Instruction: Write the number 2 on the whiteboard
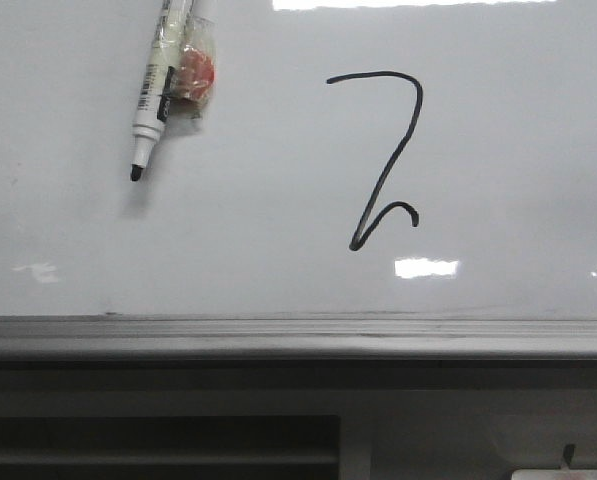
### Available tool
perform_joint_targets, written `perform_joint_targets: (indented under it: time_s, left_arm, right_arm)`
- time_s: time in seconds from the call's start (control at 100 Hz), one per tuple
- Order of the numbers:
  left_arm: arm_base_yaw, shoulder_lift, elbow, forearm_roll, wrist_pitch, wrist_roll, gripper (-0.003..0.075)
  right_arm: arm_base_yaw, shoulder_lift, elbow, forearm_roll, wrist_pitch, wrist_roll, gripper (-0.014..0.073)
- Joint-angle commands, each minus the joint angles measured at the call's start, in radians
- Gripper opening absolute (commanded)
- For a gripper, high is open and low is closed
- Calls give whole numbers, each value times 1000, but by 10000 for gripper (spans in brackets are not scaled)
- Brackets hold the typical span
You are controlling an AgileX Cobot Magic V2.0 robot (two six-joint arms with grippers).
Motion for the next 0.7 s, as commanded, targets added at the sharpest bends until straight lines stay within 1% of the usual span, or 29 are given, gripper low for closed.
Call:
perform_joint_targets:
  time_s: [0.0,0.1,0.16,0.2,0.21,0.24,0.25,0.27,0.31,0.34,0.35,0.41,0.42,0.45,0.55,0.56,0.58,0.59,0.62,0.63,0.69]
  left_arm:
    - [0,-27,14,-8,-67,-12,-20]
    - [0,-27,14,-8,-67,-12,-20]
    - [0,-27,14,-8,-67,-12,-20]
    - [0,-27,14,-8,-67,-12,-20]
    - [0,-27,14,-8,-67,-12,-20]
    - [0,-27,14,-8,-67,-12,-20]
    - [0,-27,14,-8,-67,-12,-20]
    - [0,-27,14,-8,-67,-12,-20]
    - [0,-27,14,-8,-67,-12,-20]
    - [0,-27,14,-8,-67,-12,-20]
    - [0,-27,14,-8,-67,-12,-20]
    - [0,-27,14,-8,-67,-12,-20]
    - [0,-27,14,-8,-67,-12,-20]
    - [0,-27,14,-8,-67,-12,-20]
    - [0,-27,14,-8,-67,-12,-20]
    - [0,-27,14,-8,-67,-12,-20]
    - [0,-27,14,-8,-67,-12,-20]
    - [0,-27,14,-8,-67,-12,-20]
    - [0,-27,14,-8,-67,-12,-20]
    - [0,-27,14,-8,-67,-12,-20]
    - [0,-27,14,-8,-67,-12,-20]
  right_arm:
    - [-3,10,-24,20,-34,-13,-67]
    - [-3,12,-22,13,-52,-13,-67]
    - [-3,12,-14,-41,-110,-10,-67]
    - [-7,17,-7,-91,-168,39,-67]
    - [-8,18,-5,-131,-179,69,-67]
    - [-21,19,1,-185,-224,135,-67]
    - [-24,21,4,-227,-233,152,-67]
    - [-34,23,6,-270,-257,204,-67]
    - [-63,28,13,-415,-268,302,-67]
    - [-87,30,20,-473,-275,362,-67]
    - [-94,30,24,-529,-275,394,-67]
    - [-165,32,39,-646,-278,508,-67]
    - [-174,32,43,-686,-278,534,-67]
    - [-219,32,51,-730,-273,589,-67]
    - [-327,27,85,-866,-264,699,-67]
    - [-333,22,88,-908,-257,717,-67]
    - [-350,15,92,-940,-249,743,-67]
    - [-353,9,94,-986,-245,761,-67]
    - [-364,0,101,-1015,-238,791,-67]
    - [-366,-6,104,-1058,-236,810,-67]
    - [-376,-30,128,-1135,-231,873,-67]
